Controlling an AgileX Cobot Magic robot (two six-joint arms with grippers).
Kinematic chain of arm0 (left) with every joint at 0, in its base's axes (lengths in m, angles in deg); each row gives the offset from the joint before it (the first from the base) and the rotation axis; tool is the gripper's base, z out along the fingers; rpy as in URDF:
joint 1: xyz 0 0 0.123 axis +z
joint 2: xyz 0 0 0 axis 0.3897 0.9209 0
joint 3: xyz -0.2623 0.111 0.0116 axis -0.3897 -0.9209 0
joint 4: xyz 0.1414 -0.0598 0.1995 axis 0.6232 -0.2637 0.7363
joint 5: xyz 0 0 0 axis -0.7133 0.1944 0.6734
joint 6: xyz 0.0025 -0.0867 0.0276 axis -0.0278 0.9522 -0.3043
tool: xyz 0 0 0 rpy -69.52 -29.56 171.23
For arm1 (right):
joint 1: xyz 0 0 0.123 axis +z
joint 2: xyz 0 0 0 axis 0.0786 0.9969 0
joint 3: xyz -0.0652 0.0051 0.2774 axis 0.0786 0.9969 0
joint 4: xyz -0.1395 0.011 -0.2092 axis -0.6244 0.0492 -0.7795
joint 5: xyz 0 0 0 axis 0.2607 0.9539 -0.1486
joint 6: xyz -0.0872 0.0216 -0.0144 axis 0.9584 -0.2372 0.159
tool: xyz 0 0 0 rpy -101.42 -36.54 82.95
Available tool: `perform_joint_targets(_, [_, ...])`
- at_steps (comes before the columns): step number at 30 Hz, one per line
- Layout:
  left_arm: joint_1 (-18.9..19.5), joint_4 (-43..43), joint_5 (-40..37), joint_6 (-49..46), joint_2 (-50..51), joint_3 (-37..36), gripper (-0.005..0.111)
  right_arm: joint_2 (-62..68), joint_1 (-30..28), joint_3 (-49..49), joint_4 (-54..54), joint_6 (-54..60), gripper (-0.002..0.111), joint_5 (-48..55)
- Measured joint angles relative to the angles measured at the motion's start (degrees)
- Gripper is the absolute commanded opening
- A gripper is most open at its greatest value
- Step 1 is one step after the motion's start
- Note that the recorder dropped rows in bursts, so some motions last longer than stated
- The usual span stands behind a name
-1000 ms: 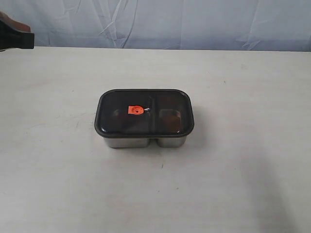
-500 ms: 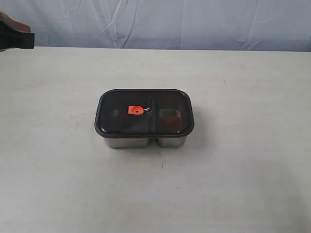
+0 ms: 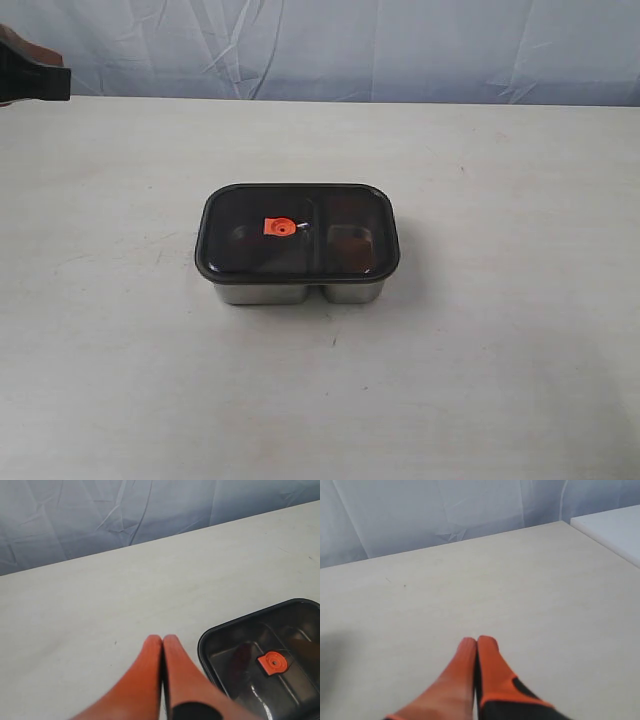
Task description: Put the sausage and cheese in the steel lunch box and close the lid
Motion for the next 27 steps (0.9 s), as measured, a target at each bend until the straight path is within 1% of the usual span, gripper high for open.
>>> perform_joint_targets(25, [0.00,0.00,0.00,0.00,0.00,0.00,0.000,-0.10,0.00,0.36,0.71,-1.39,-0.001,-0.34])
perform_joint_targets(27, [0.00,0.31,1.54,0.11,-0.46,-1.05,0.000,-0.10,0.00,0.36,0.92,-1.39,-0.001,-0.34])
